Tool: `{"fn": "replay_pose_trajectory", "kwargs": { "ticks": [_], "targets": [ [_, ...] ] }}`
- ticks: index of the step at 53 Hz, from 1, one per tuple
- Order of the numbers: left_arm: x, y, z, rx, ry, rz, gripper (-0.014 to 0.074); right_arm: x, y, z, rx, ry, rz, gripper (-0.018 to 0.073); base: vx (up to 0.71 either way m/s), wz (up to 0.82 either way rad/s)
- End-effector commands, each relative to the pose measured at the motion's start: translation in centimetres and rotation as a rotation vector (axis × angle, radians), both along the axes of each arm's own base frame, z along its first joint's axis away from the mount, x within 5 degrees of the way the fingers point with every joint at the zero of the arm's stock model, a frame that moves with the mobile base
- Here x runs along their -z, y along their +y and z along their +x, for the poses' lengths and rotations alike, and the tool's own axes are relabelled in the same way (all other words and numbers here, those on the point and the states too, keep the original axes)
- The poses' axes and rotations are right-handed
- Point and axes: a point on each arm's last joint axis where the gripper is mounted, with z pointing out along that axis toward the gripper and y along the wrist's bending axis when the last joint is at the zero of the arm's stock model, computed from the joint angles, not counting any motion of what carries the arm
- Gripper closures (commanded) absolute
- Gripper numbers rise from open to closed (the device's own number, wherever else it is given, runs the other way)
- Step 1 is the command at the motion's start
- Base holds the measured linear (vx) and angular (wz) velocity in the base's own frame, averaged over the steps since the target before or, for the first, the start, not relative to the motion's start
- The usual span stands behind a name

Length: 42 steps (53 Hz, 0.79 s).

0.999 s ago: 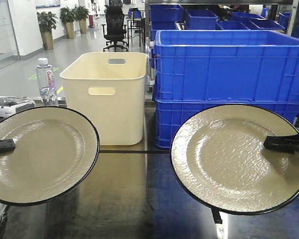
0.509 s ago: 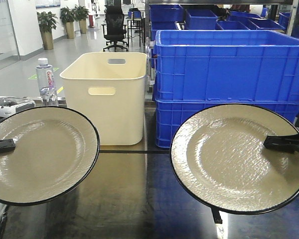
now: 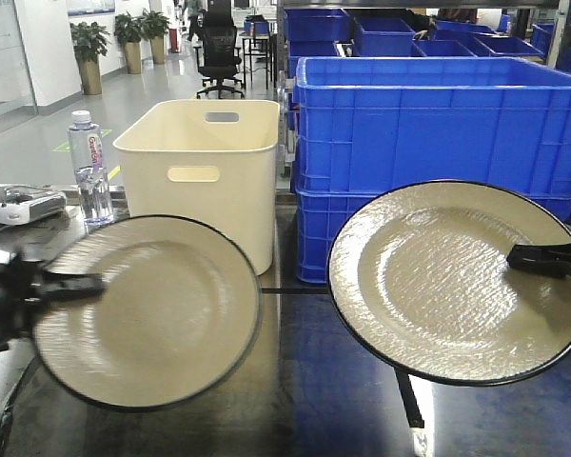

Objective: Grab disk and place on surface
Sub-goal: 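Lower the left-held plate onto the table and open the left gripper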

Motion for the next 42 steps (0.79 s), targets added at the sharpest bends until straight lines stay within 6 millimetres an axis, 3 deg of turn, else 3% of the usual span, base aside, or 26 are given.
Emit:
{"fn": "replay_pose_trajectory", "kwargs": {
  "ticks": [1, 9, 15, 27, 32, 42],
  "targets": [
    [-3.3, -2.2, 0.2, -0.079, -0.087, -0.081, 0.0598, -2.9, 0.3, -0.7, 0.013, -0.108, 0.089, 0.0568, 0.00, 0.00],
    [-1.5, -4.9, 2.0, -0.091, -0.021, -0.138, 0.0598, -2.9, 0.3, -0.7, 0.009, -0.122, 0.069, 0.0568, 0.00, 0.00],
    [0.9, -7.0, 4.3, -0.044, 0.054, -0.176, 0.0598, -2.9, 0.3, -0.7, 0.009, -0.122, 0.069, 0.0568, 0.00, 0.00],
    [2.3, -8.7, 5.9, -0.019, 0.054, -0.139, 0.0560, -2.9, 0.3, -0.7, 0.010, -0.122, 0.069, 0.0568, 0.00, 0.00],
    [2.2, -8.7, 6.0, -0.014, 0.016, -0.099, 0.0496, -2.9, 0.3, -0.7, 0.005, -0.122, 0.072, 0.0568, 0.00, 0.00],
    [2.3, -8.5, 6.0, -0.018, 0.013, -0.094, 0.0281, -2.9, 0.4, -0.7, -0.005, -0.122, 0.074, 0.0568, 0.00, 0.00]
  ]
}}
